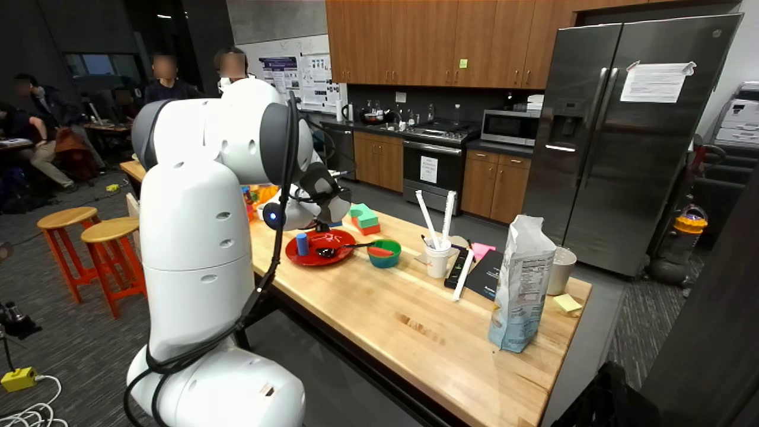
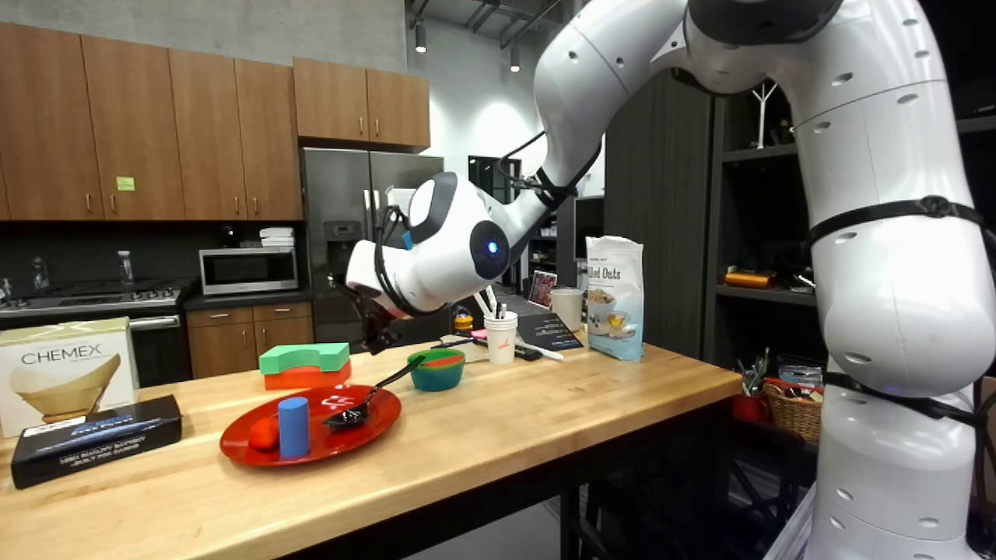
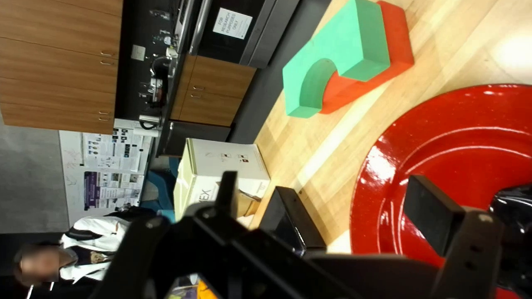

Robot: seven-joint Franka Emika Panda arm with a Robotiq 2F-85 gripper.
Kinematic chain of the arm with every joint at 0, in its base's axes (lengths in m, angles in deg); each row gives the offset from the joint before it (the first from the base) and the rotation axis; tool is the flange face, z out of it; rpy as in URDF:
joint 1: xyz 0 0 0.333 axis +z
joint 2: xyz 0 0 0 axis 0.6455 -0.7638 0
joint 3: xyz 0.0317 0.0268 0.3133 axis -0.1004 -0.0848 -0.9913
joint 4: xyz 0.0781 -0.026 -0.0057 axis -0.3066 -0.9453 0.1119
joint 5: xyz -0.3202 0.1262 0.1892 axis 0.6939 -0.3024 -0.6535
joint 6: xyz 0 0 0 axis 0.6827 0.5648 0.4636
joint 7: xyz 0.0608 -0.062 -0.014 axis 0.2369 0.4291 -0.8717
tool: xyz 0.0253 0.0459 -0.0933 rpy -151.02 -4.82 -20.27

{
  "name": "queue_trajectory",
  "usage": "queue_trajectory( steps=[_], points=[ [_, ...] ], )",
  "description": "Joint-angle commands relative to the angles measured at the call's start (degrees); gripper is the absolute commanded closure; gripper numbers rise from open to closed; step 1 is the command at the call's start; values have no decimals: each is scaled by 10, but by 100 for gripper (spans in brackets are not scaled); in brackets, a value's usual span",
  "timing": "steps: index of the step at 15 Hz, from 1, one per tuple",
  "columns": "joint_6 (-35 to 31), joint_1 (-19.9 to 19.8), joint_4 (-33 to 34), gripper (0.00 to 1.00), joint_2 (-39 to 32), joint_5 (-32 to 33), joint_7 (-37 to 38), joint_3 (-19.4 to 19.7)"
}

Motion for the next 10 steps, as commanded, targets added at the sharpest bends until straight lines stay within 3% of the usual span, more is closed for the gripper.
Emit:
queue_trajectory(
  steps=[1,10],
  points=[
    [-40,2,-42,0,35,-17,-5,-2],
    [-21,34,-200,0,188,-151,-88,-12]
  ],
)
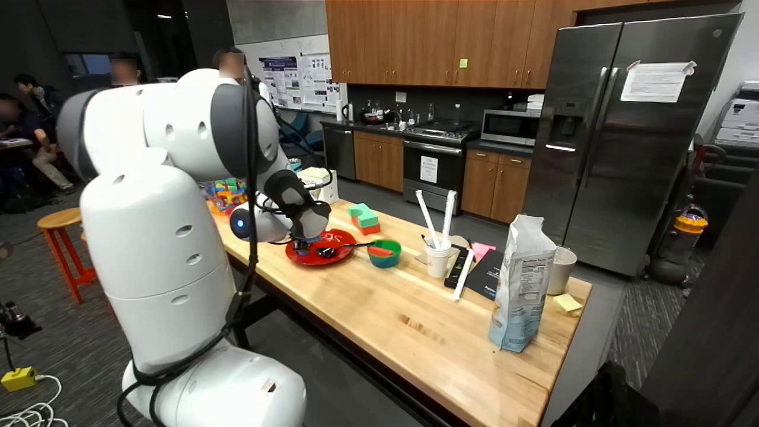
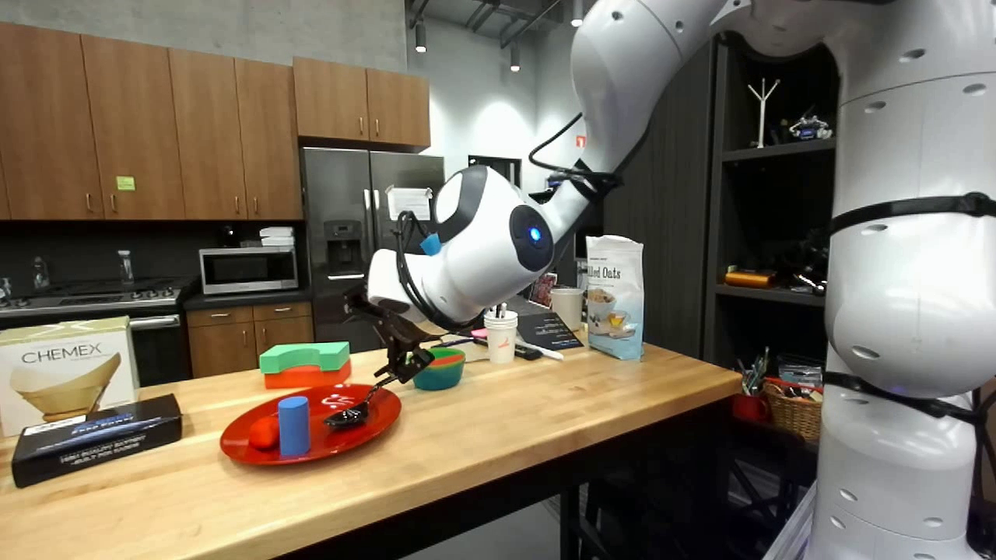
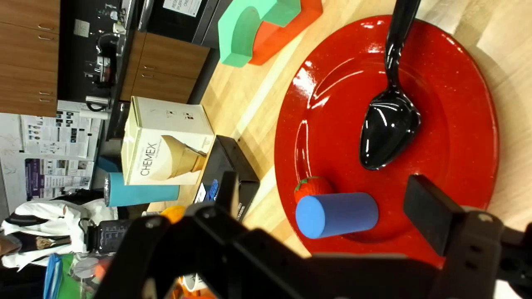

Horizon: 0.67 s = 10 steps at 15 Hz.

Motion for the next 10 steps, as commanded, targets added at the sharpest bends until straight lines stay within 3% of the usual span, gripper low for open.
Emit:
queue_trajectory(
  steps=[1,10],
  points=[
    [10,5,-73,0,95,-50,-30,-5],
    [9,9,-147,0,234,-147,-51,-20]
  ],
)
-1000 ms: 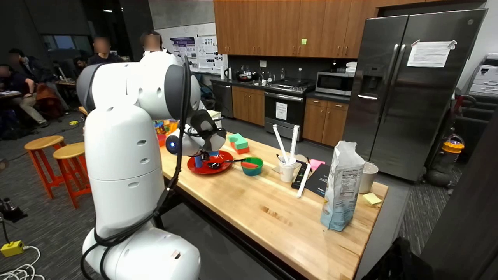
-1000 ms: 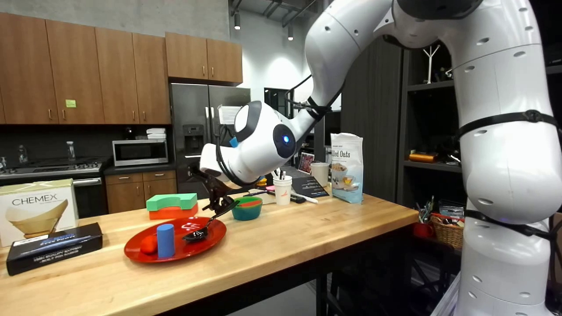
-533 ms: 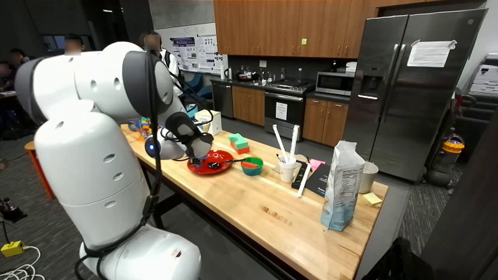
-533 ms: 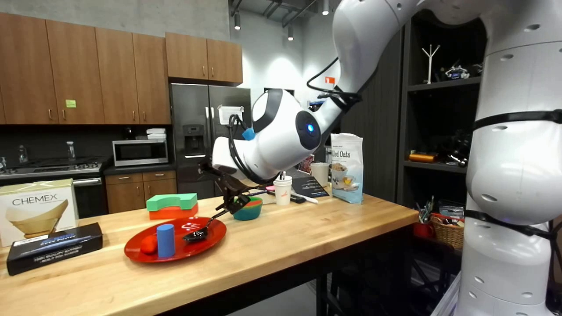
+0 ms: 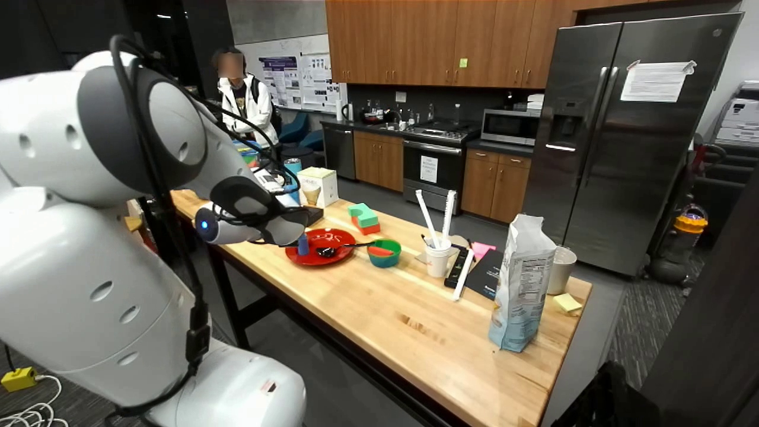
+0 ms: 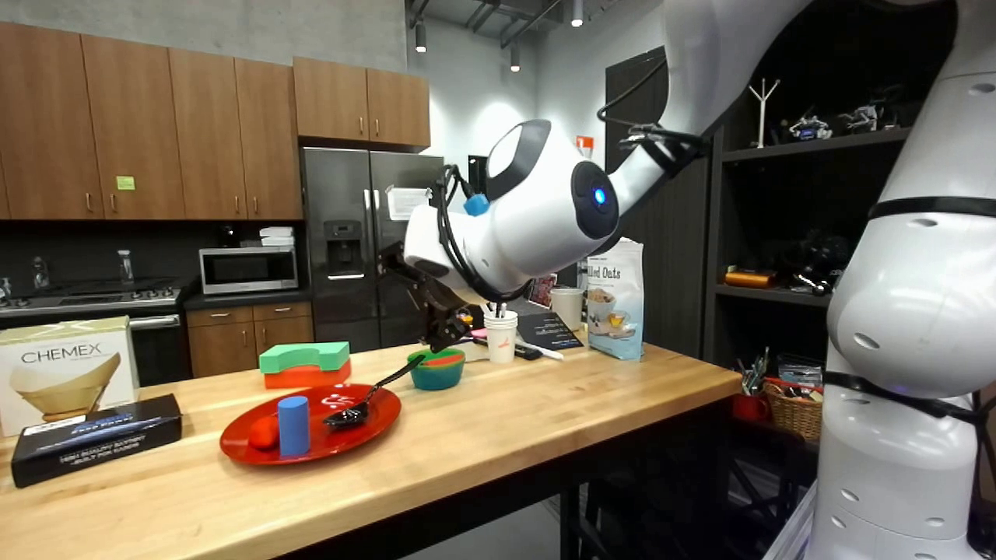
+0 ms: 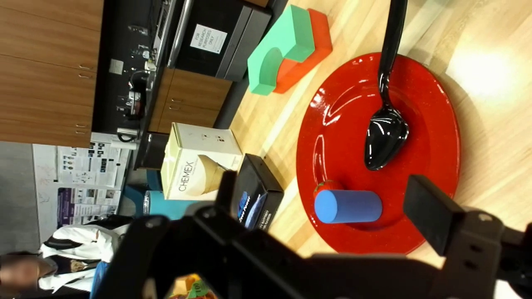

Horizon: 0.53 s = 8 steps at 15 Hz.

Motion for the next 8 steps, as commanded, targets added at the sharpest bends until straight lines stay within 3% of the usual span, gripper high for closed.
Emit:
queue_trajectory(
  steps=[1,6,7,8],
  points=[
    [4,2,-31,0,62,-26,-6,-5],
    [38,7,-50,0,98,-43,5,-25],
    [72,80,-59,0,91,-57,-25,35],
    [93,91,-63,0,95,-62,-26,34]
  ],
)
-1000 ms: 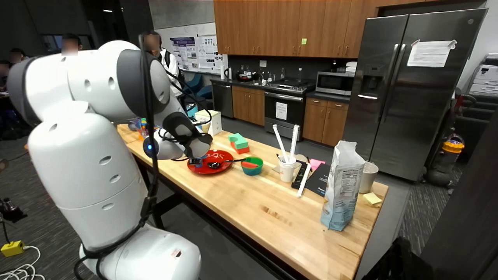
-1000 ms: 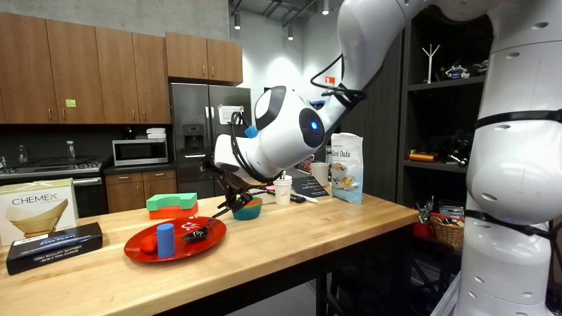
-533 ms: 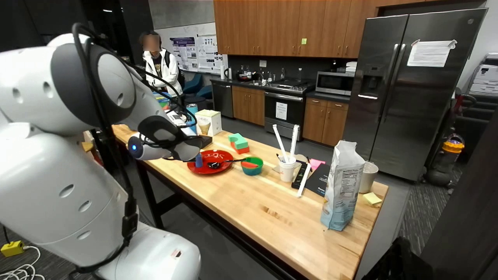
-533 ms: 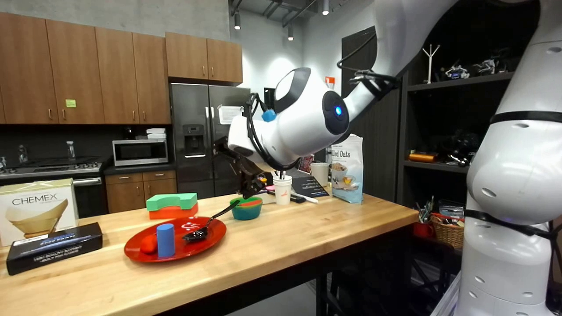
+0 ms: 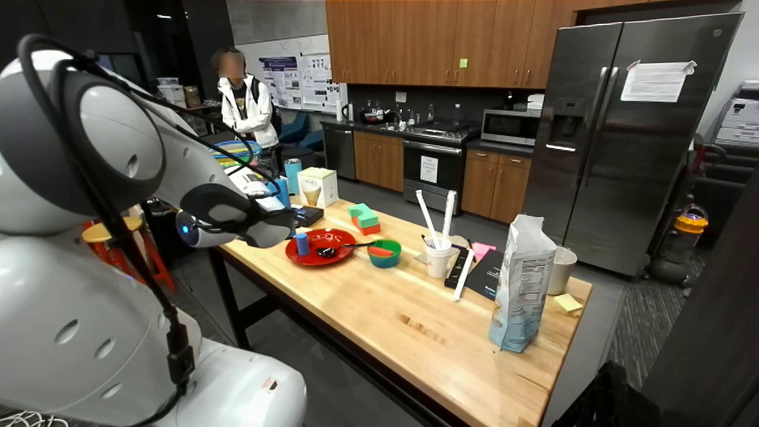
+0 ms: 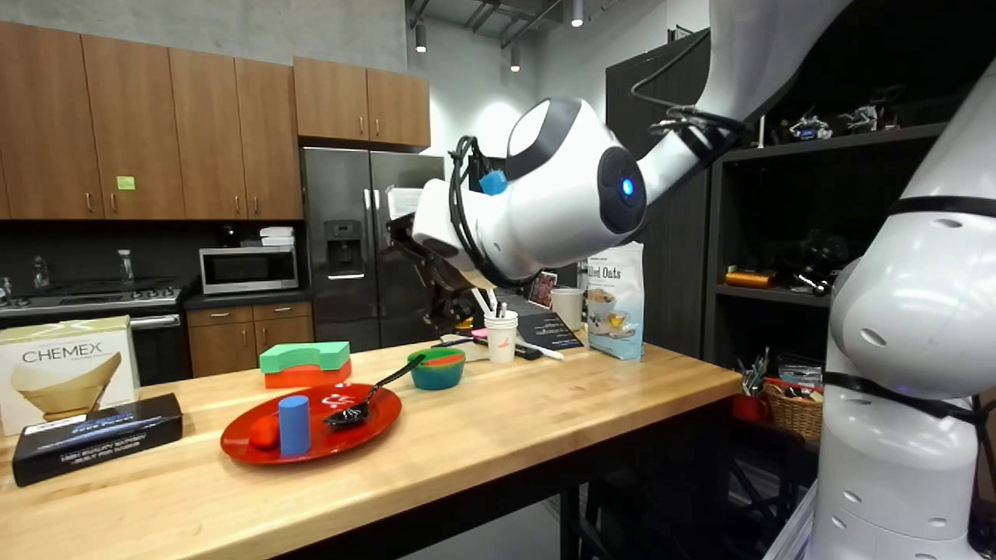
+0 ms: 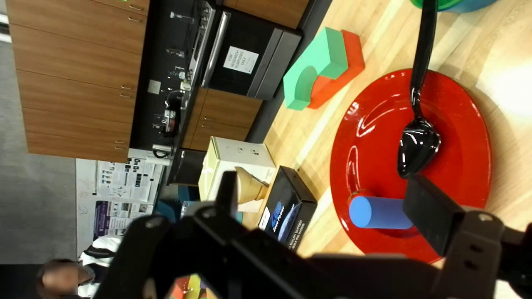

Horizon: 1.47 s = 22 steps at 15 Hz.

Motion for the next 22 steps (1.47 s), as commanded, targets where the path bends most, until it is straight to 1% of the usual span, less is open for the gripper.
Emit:
queue_trajectory(
  steps=[1,2,4,8,22],
  points=[
    [76,90,-30,0,22,-27,-27,48],
    [97,109,-33,0,19,-26,-26,51],
    [115,134,-35,0,14,-23,-25,63],
    [117,159,-29,0,-1,-17,-19,80],
    [116,159,-29,0,-4,-17,-19,85]
  ],
)
